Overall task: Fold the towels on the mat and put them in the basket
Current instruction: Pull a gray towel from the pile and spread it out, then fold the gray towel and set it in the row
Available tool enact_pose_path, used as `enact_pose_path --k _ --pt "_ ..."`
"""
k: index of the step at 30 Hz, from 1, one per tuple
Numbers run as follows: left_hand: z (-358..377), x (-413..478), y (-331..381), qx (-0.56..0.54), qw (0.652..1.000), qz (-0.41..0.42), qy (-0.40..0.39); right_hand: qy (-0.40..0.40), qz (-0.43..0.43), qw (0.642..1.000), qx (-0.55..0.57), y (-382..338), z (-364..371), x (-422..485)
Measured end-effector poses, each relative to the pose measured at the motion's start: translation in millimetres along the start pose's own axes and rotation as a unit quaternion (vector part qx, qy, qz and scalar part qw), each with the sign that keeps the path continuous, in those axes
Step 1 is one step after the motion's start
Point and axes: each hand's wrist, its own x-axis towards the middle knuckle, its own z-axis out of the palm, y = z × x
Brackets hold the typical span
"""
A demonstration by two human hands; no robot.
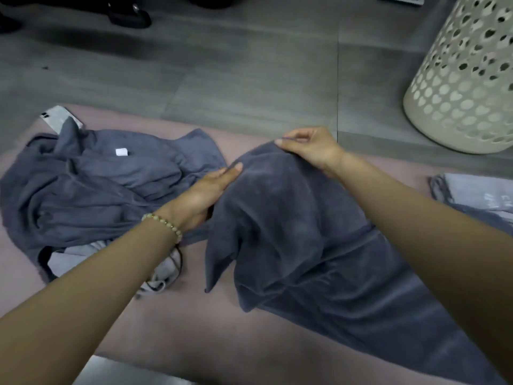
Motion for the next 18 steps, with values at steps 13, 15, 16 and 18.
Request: enact_pose_path --k 13,15,16,18 --pt "-120 4 -119 0.287 0.925 -0.085 0.235 -0.103 0.043 0.987 -0.115 128 94 -66" --pt "-111 -10 -130 0.349 0.896 -0.1 0.257 -0.134 0.108 0.977 -0.124 146 106 -87" --pt "-107 -15 -134 0.355 0.891 -0.089 0.269 -0.136 0.131 0.972 -0.143 152 113 -95" --pt "-105 -22 -140 0.376 0.882 -0.091 0.269 -0.121 0.138 0.959 -0.214 162 130 -104"
